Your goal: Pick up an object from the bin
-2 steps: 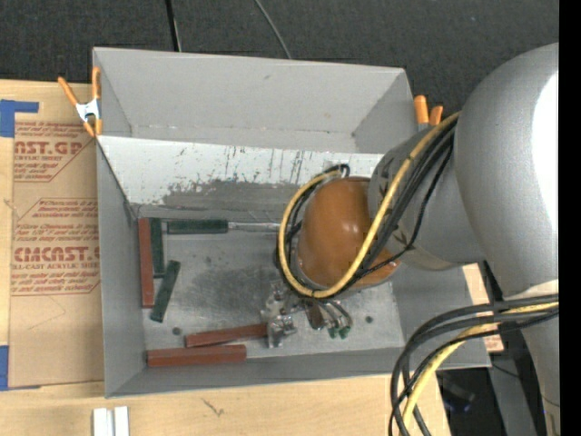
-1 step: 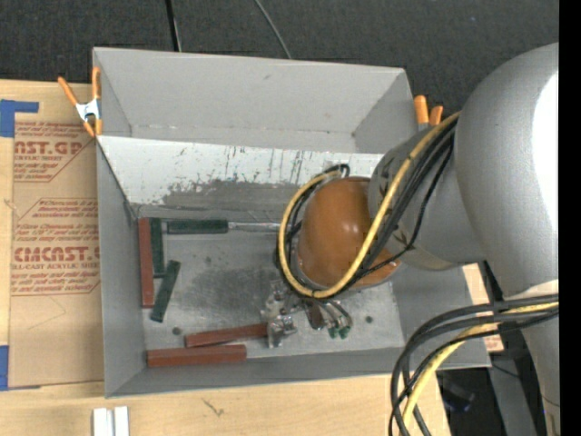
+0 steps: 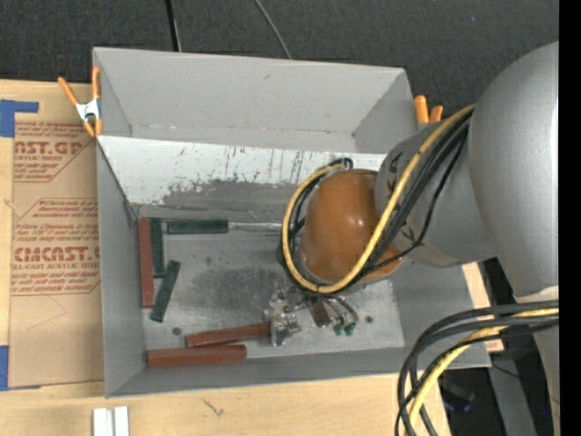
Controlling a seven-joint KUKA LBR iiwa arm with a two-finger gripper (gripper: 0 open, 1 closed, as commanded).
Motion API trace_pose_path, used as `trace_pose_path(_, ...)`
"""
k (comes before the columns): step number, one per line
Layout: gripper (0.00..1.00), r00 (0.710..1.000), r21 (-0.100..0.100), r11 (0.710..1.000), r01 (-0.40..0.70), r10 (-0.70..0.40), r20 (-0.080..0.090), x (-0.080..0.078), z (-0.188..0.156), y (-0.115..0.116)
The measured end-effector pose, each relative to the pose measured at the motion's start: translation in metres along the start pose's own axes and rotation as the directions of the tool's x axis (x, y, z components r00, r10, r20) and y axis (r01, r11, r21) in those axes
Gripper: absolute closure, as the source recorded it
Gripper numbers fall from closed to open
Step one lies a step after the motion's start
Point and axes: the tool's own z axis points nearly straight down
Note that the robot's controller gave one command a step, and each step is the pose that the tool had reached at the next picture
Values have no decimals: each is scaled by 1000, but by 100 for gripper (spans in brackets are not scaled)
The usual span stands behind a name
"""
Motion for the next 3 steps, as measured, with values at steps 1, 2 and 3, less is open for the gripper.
trace_pose_path(1,100,1000,2,1000,22,-22,9,-17,-15,-16)
trace_pose_path(2,100,997,0,997,-82,82,6,-1,-145,10)
trace_pose_path(3,100,997,0,997,-82,82,5,-1,-145,10)
